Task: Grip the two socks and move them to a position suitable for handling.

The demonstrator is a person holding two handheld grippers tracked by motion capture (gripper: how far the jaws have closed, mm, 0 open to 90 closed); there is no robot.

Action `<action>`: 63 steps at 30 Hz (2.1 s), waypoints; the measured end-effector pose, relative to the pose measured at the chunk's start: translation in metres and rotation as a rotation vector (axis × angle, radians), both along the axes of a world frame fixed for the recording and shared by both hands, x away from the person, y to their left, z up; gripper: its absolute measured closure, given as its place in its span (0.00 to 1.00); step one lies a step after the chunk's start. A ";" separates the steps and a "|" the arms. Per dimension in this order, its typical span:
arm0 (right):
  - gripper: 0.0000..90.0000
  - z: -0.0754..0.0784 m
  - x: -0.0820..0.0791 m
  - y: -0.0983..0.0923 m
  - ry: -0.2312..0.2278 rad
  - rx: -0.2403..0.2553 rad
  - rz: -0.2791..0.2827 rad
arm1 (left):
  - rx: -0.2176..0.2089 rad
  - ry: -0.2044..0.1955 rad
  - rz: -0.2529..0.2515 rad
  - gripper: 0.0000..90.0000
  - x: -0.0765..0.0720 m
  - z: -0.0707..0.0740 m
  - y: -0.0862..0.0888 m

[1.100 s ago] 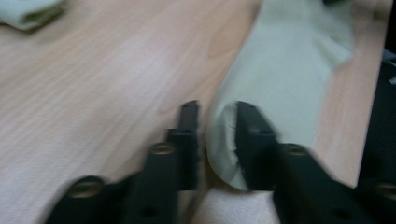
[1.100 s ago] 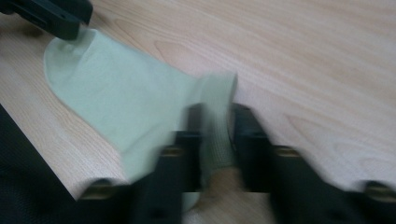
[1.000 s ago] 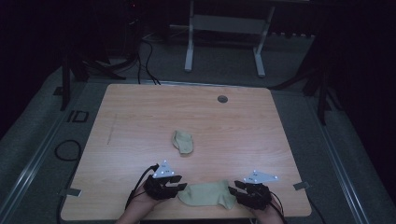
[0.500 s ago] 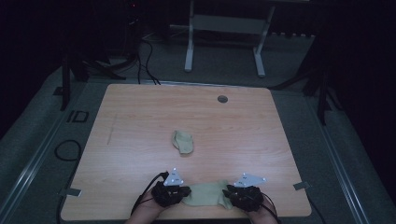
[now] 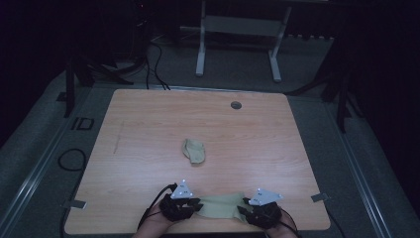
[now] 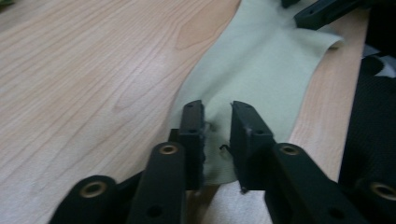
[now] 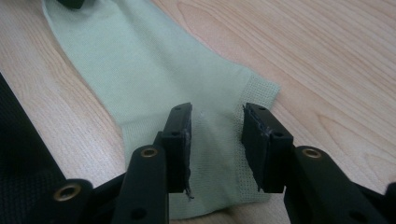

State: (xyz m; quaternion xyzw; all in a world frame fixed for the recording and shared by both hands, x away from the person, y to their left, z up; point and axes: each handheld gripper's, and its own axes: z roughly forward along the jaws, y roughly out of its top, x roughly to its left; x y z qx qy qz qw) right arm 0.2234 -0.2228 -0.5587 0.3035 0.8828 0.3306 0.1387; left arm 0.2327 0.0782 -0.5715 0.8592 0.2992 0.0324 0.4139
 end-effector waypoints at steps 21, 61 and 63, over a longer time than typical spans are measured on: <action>0.62 0.039 0.034 0.012 -0.038 0.068 0.005 | -0.111 -0.117 0.102 0.60 -0.019 0.015 0.050; 0.43 0.024 0.191 0.180 0.016 0.025 -0.079 | -0.084 -0.101 0.299 0.18 -0.019 0.005 0.071; 0.42 0.021 0.196 0.183 0.005 0.008 -0.093 | -0.083 -0.098 0.296 0.18 -0.019 0.005 0.071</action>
